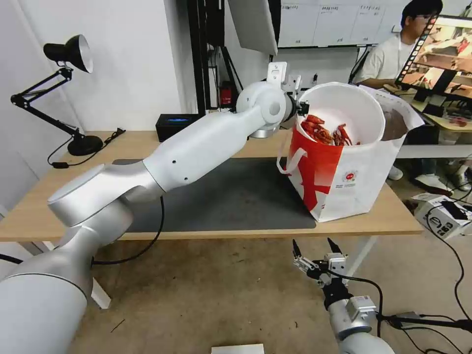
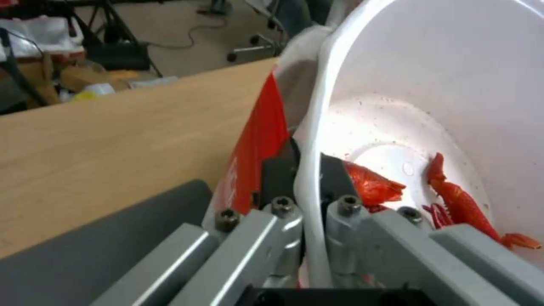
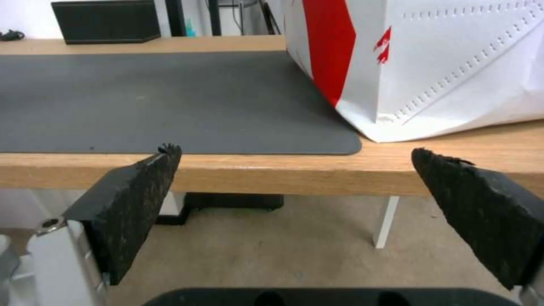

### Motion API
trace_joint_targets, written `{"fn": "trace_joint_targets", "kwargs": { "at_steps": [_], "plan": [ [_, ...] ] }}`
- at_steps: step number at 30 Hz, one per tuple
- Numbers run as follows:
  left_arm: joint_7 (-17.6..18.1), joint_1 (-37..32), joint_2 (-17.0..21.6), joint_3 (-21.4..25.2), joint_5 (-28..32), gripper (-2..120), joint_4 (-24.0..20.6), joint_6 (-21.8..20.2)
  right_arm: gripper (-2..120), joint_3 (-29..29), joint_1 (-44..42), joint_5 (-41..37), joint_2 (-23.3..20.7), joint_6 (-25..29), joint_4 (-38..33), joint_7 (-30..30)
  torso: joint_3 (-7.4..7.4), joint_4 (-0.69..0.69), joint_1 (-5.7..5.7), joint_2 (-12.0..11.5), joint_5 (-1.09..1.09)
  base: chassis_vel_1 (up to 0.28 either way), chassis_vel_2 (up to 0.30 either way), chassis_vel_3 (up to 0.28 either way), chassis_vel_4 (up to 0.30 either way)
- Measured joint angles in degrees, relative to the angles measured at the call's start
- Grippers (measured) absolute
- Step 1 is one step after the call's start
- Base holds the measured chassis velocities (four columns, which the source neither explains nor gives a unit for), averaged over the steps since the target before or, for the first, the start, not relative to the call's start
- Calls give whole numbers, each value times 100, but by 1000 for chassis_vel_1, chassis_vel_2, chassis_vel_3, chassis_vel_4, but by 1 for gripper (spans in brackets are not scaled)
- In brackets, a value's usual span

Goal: Pick up the trash from the table and place it into the takeout bag.

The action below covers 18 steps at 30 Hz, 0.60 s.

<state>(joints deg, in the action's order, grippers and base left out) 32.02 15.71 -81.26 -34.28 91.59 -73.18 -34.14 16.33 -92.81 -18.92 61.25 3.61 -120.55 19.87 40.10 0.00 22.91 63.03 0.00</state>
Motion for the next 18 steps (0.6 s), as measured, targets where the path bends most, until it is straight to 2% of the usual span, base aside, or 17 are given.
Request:
{"fn": "trace_joint_targets", "kwargs": {
  "at_steps": [2,5,6,8,9,11,12,14,15,18],
  "plan": [
    [0,0,0,2,22,5,-4,-51,100,0,0,0,0,0,0,0,0,0,0,0,0,0,0,0,0],
    [-3,-3,22,10,185,24,-66,-300,100,0,0,0,0,0,0,0,0,0,0,0,0,0,0,0,0],
    [-3,-3,22,10,185,24,-66,-300,100,0,0,0,0,0,0,0,0,0,0,0,0,0,0,0,0],
    [3,0,18,10,215,33,-73,-386,100,0,0,0,0,0,0,0,0,0,0,0,0,0,0,0,0],
    [3,0,18,10,215,33,-73,-386,100,0,0,0,0,0,0,0,0,0,0,0,0,0,0,0,0],
    [10,5,5,16,224,43,-71,-425,100,0,0,0,0,0,0,0,0,0,0,0,0,0,0,0,0],
    [10,5,5,16,224,43,-71,-425,100,0,0,0,0,0,0,0,0,0,0,0,0,0,0,0,0],
    [12,6,6,23,225,54,-82,-428,100,0,0,0,0,0,0,0,0,0,0,0,0,0,0,0,0],
    [12,6,6,23,225,54,-82,-428,100,0,0,0,0,0,0,0,0,0,0,0,0,0,0,0,0],
    [9,6,26,64,222,71,-92,-421,100,0,0,0,0,0,0,0,0,1,0,0,0,0,0,0,0]
  ]
}}
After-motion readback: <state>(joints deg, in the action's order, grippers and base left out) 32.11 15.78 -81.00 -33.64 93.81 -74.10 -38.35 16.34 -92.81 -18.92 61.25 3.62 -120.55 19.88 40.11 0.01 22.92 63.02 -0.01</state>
